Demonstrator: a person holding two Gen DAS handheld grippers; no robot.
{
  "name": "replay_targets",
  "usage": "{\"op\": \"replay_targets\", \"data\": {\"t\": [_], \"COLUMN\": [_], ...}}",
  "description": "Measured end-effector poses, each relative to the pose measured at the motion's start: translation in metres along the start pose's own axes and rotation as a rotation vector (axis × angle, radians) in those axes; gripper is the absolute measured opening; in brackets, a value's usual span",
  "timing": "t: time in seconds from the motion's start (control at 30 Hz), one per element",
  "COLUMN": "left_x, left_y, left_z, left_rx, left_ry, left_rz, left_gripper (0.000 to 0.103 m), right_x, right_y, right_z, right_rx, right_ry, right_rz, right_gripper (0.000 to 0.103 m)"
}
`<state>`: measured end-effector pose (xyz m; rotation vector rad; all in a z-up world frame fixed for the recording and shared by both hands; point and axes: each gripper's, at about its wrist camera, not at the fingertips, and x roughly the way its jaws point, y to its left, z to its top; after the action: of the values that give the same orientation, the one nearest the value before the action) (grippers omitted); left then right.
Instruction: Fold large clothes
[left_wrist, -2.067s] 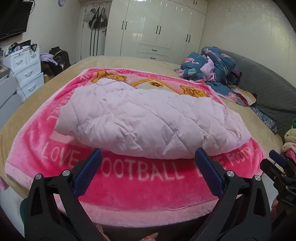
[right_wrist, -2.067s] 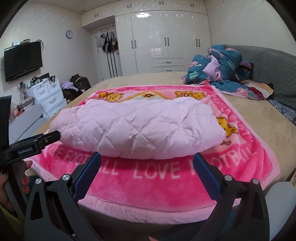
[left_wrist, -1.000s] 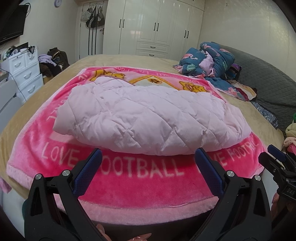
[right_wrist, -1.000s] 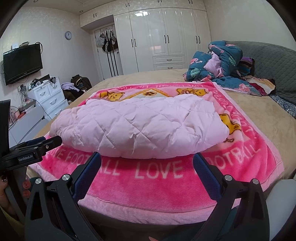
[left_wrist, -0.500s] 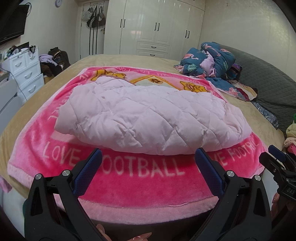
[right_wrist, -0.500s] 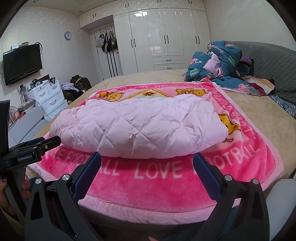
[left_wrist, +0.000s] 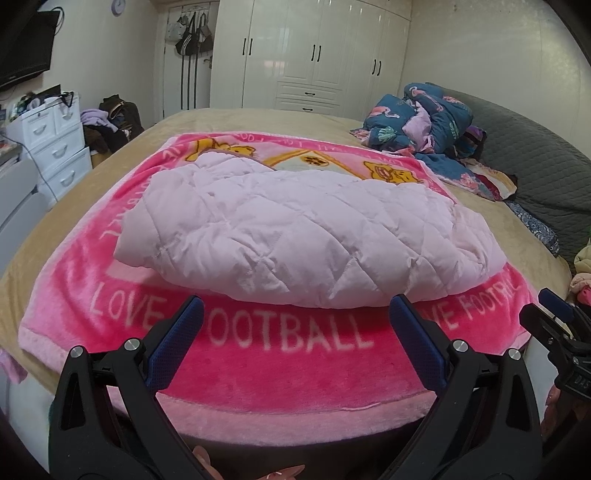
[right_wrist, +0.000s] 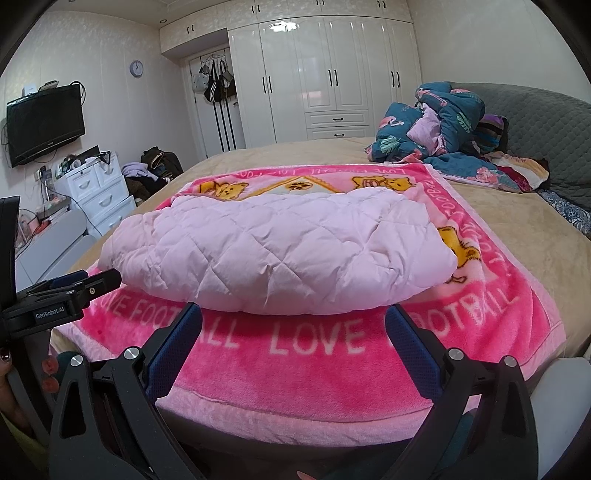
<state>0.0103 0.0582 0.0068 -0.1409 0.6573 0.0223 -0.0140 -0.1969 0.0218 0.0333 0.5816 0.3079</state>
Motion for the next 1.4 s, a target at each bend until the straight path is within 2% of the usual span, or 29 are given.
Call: {"op": "replay_targets", "data": {"t": [0.7, 1.03, 1.1, 1.17, 1.27, 1.37, 1.4], "left_x": [0.0, 0.009, 0.012, 0.018, 0.033, 0.041, 0.043], "left_y": [0.004, 0.015, 0.022, 0.039, 0.09, 0.16, 0.188], "left_z": [0.0, -0.005, -0.007, -0.007, 0.001, 0.018, 0.025], "left_rx": [-0.001, 0.007, -0.008, -0.03, -0.108, -0.21, -0.237], "left_ry": [0.008, 0.059, 0.067, 0.075, 0.099, 0.11, 0.1], "left_rz": [0.003, -0.001, 0.008, 0.048, 0.16, 0.267, 0.32], "left_gripper": [0.094, 0.094, 0.094, 0.094, 0.094, 0.094, 0.094], "right_x": [0.0, 0.001, -0.002, -0.005, -0.011, -0.018, -0.022], "right_y": [-0.001, -0.007, -0.02, -0.041, -0.097, -0.191, -0.232], "right_z": [0.0, -0.003, -0.003, -0.005, -0.014, -0.035, -0.048], "right_rx": [-0.003, -0.004, 0.026, 0.066, 0.159, 0.293, 0.347], "right_ry": [0.004, 0.013, 0.003, -0.011, -0.006, 0.033, 0.055], "right_rz": [-0.005, -0.042, -0.081, -0.143, -0.269, -0.495, -0.601], "right_gripper": [0.099, 0.099, 0.099, 0.099, 0.099, 0.099, 0.099]}}
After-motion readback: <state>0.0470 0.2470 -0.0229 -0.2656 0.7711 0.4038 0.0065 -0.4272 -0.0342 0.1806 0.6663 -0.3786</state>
